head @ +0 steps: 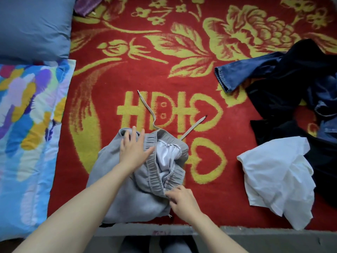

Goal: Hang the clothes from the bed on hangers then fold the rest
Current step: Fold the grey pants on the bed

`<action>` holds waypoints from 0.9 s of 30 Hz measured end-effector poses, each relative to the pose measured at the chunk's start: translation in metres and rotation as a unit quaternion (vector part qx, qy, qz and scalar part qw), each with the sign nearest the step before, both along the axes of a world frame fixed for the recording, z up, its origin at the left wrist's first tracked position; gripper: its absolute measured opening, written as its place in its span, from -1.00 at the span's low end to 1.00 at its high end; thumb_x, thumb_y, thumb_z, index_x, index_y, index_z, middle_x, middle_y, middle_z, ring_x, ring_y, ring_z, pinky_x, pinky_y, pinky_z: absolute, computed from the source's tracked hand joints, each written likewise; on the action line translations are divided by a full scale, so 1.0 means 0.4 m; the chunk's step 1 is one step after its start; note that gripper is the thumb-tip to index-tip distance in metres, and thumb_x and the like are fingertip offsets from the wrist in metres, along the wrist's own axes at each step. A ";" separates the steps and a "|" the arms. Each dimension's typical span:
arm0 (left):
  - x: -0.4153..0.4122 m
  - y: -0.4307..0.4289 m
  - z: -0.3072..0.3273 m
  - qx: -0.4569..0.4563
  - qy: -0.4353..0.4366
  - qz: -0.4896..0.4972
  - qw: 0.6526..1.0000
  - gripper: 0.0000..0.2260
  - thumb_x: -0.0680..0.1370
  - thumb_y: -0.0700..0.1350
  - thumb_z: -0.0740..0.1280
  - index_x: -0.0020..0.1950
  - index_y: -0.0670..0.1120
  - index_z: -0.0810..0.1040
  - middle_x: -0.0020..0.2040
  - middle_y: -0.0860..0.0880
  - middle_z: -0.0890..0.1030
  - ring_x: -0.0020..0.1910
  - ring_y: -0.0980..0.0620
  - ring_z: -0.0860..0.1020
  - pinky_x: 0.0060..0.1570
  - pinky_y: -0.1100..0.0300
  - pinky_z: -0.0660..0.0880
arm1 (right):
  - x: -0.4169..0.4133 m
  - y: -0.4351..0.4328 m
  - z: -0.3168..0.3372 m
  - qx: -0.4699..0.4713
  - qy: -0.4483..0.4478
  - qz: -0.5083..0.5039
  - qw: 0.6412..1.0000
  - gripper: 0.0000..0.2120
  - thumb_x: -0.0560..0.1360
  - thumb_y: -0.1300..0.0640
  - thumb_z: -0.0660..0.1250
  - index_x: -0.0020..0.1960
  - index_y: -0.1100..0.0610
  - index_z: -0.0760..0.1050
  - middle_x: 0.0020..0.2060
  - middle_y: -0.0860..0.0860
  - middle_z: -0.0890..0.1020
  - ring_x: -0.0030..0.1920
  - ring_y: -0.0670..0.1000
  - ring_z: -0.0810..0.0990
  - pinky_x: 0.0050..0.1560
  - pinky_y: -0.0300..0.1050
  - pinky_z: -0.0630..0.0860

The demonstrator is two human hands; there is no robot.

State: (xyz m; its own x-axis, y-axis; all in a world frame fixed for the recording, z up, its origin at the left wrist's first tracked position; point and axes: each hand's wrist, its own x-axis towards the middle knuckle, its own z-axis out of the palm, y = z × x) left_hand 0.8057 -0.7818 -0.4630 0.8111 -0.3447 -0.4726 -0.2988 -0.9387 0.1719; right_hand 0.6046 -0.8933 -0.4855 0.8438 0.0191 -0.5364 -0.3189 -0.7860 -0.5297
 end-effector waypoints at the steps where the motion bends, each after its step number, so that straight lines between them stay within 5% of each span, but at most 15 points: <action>1: 0.009 -0.022 -0.014 0.006 -0.001 -0.008 1.000 -0.29 0.54 0.29 0.12 0.55 0.02 -0.06 0.56 -0.08 -0.13 0.52 -0.12 -0.15 0.45 -0.07 -0.07 | 0.004 -0.013 -0.005 0.009 -0.007 0.004 1.000 -0.78 0.46 0.18 0.16 0.01 0.04 0.53 0.00 -0.04 0.60 0.14 0.03 0.44 0.03 -0.09 0.31; 5: 0.043 -0.087 -0.052 0.030 0.014 -0.004 0.999 -0.29 0.55 0.16 0.21 0.55 0.03 -0.12 0.56 -0.09 -0.10 0.53 -0.13 -0.08 0.43 -0.11 0.00 | 0.035 -0.058 -0.031 0.075 -0.013 -0.097 0.992 -0.71 0.48 0.20 0.20 0.12 0.08 0.60 0.06 0.01 0.66 0.12 0.03 0.55 0.08 -0.14 0.39; 10: 0.034 -0.088 -0.088 0.040 0.111 0.041 0.992 -0.27 0.49 -0.20 0.19 0.54 0.06 -0.15 0.46 -0.09 0.27 0.35 -0.21 0.34 0.28 -0.18 0.29 | 0.063 -0.071 -0.066 0.146 0.027 -0.275 0.950 -0.79 0.47 0.25 0.27 0.04 0.15 0.61 -0.12 0.04 0.68 -0.03 0.00 0.60 -0.04 -0.19 0.43; 13: 0.001 -0.038 -0.102 0.082 0.057 -0.011 0.995 -0.28 0.51 -0.23 0.16 0.54 0.08 -0.17 0.43 -0.08 0.28 0.35 -0.16 0.30 0.21 -0.10 0.31 | 0.089 -0.086 -0.076 0.088 -0.004 -0.353 0.931 -0.91 0.49 0.15 0.31 -0.04 0.11 0.56 -0.26 -0.03 0.58 -0.15 0.01 0.56 -0.24 -0.15 0.33; 16: -0.011 0.006 -0.095 0.066 0.029 -0.017 0.997 -0.25 0.48 -0.30 0.15 0.54 0.11 -0.13 0.35 -0.04 0.34 0.30 -0.13 0.33 0.07 -0.02 0.35 | 0.122 -0.113 -0.089 0.015 -0.013 -0.416 0.909 -0.82 0.50 0.09 0.31 0.08 0.10 0.50 -0.04 0.02 0.53 -0.01 0.06 0.53 -0.17 -0.14 0.34; 21: -0.029 0.081 -0.026 -0.063 -0.007 0.045 0.997 -0.30 0.38 -0.47 0.16 0.47 -0.01 0.30 0.42 -0.11 0.36 0.35 -0.14 0.33 0.23 0.00 0.34 | 0.159 -0.163 -0.131 0.077 0.076 -0.416 0.903 -0.37 0.49 0.08 0.35 0.48 0.11 0.17 0.39 0.15 0.30 0.35 0.16 0.36 0.22 -0.03 0.36; 27: -0.045 0.213 0.075 -0.208 -0.071 0.248 0.944 -0.40 0.31 -0.56 0.12 0.28 -0.22 0.52 0.37 -0.22 0.41 0.40 -0.12 0.34 0.25 0.31 0.20 | 0.164 -0.126 -0.125 0.129 0.082 -0.384 0.910 -0.37 0.44 0.09 0.39 0.44 0.07 0.23 0.28 0.11 0.49 0.24 0.13 0.47 0.19 0.02 0.43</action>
